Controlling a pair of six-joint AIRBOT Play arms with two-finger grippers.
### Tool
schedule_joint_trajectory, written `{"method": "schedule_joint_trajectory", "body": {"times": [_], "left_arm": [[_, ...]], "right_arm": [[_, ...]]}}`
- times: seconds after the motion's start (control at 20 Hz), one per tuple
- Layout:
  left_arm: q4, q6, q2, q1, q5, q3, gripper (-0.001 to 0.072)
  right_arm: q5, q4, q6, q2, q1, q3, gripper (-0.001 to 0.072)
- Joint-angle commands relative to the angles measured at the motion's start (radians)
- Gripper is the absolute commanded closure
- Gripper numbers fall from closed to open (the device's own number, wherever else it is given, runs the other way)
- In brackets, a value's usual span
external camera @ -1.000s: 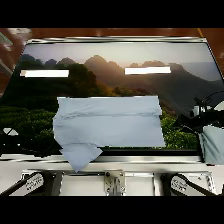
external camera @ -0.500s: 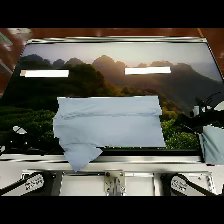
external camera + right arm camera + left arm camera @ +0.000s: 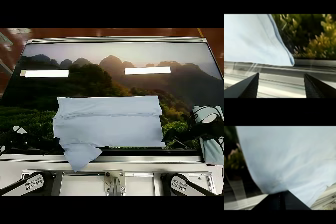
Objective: Fold the shirts.
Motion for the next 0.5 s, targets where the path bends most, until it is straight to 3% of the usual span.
{"method": "schedule_joint_trajectory", "body": {"times": [0.0, 0.25, 0.35, 0.45], "left_arm": [[-0.002, 0.007, 0.001, 0.000, -0.020, 0.001, 0.0673], [-0.003, 0.029, 0.002, 0.000, -0.024, 0.001, 0.0673], [-0.002, 0.031, 0.002, 0.000, -0.026, 0.003, 0.0673], [0.000, 0.059, 0.002, 0.000, -0.053, 0.031, 0.0674]], "right_arm": [[-0.068, 0.033, -0.017, -0.003, 0.000, -0.074, 0.0085], [-0.172, 0.116, -0.011, -0.053, 0.019, -0.076, 0.0102], [-0.207, 0.127, -0.010, -0.073, 0.066, -0.076, 0.0298], [-0.225, 0.122, -0.012, -0.073, 0.104, -0.064, 0.0651]]}}
